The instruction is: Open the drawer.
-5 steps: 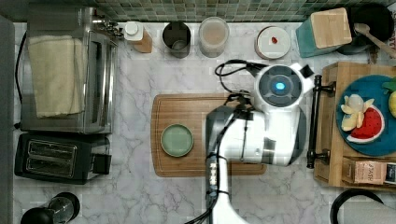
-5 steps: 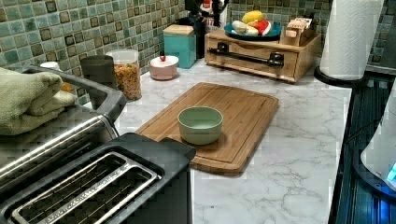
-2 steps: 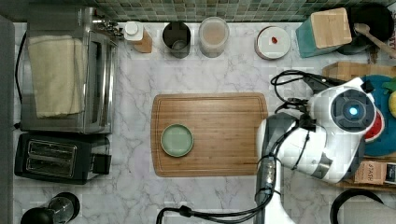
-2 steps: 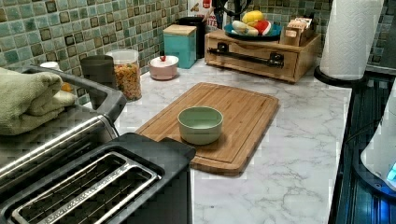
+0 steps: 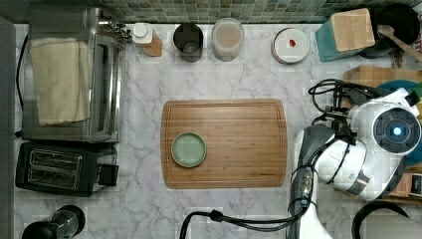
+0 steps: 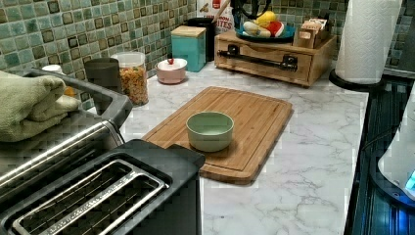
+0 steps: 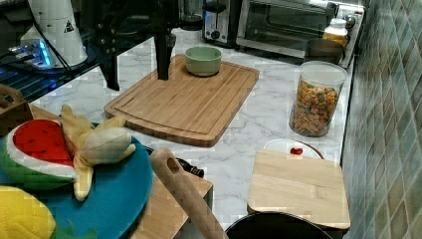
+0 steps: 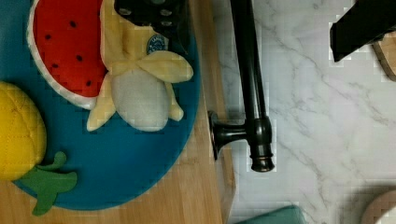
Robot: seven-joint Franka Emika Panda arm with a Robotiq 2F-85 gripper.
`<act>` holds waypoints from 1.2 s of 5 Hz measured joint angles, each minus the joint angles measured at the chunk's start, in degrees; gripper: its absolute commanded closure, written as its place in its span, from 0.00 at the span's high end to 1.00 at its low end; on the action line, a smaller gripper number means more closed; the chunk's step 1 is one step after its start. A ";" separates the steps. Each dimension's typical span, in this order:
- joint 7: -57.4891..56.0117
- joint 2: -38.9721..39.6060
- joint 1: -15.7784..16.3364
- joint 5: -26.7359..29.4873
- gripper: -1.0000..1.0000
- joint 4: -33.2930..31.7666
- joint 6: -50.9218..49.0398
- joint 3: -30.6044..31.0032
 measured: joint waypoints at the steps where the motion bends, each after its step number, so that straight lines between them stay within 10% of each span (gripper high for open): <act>1: -3.80 0.81 -0.63 0.21 1.00 -1.01 -0.03 0.57; 6: 5.37 3.02 1.41 -9.22 1.00 -8.06 12.59 -1.06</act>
